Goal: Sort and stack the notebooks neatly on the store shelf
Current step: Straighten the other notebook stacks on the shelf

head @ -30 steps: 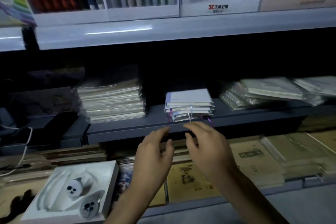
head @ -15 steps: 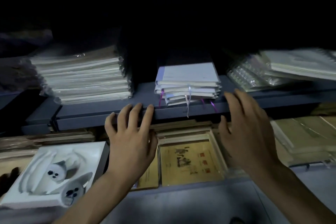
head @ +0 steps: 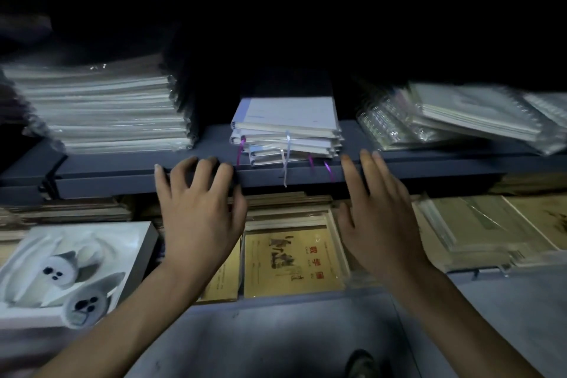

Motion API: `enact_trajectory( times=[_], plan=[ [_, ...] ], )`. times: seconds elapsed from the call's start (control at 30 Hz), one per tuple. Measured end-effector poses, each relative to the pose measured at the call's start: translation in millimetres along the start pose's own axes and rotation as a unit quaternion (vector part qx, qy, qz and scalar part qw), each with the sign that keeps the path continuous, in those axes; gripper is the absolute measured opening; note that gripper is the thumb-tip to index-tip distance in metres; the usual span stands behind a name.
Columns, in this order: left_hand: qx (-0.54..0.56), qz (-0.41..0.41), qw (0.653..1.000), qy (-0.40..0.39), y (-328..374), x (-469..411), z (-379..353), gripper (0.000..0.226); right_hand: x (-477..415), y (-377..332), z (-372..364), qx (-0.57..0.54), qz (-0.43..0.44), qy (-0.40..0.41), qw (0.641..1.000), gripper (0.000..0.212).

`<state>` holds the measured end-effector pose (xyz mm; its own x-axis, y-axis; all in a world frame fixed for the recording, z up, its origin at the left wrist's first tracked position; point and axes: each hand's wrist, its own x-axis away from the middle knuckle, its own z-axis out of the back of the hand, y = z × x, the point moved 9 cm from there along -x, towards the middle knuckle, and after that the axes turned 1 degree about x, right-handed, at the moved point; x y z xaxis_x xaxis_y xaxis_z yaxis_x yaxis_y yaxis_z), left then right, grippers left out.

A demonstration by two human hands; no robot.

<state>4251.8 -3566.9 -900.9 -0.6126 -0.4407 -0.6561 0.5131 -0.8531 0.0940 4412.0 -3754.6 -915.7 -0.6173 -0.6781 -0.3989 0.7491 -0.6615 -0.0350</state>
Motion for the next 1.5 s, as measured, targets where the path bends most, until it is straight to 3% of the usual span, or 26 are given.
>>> enact_trajectory(
  times=[0.13,0.27,0.37,0.43,0.53,0.63,0.83,1.1,1.27,1.5],
  plan=[
    [0.038,0.064,0.997,-0.011,6,-4,3,0.018,2,9,-1,-0.046,0.007,-0.051,0.998,0.075],
    [0.087,0.08,0.992,-0.037,3,2,7,0.031,1,11,12,-0.103,0.011,-0.044,0.994,0.069],
    [0.132,0.089,0.985,-0.06,-6,-1,13,0.039,-1,14,24,-0.151,-0.047,-0.045,0.986,0.058],
    [0.179,0.098,0.977,-0.063,-12,-8,18,0.035,-4,14,38,-0.19,-0.094,-0.002,0.977,0.051],
    [0.325,0.136,0.935,-0.042,-18,-18,26,0.029,-10,14,56,-0.291,-0.167,0.084,0.938,0.043],
    [0.447,0.176,0.876,-0.046,-19,-22,24,0.039,-16,8,60,-0.383,-0.194,0.133,0.893,0.038],
    [0.531,0.242,0.811,-0.028,-25,-32,4,0.055,-24,1,57,-0.464,-0.227,0.152,0.843,0.039],
    [0.528,0.209,0.823,-0.004,-22,-46,3,0.037,-43,-4,50,-0.53,-0.242,0.183,0.792,0.029],
    [0.509,0.197,0.838,0.019,-17,-47,6,0.038,-48,-3,46,-0.526,-0.237,0.173,0.798,0.023],
    [0.539,0.225,0.809,0.06,-16,-42,7,0.026,-57,0,50,-0.513,-0.224,0.14,0.817,0.021]
  ],
)
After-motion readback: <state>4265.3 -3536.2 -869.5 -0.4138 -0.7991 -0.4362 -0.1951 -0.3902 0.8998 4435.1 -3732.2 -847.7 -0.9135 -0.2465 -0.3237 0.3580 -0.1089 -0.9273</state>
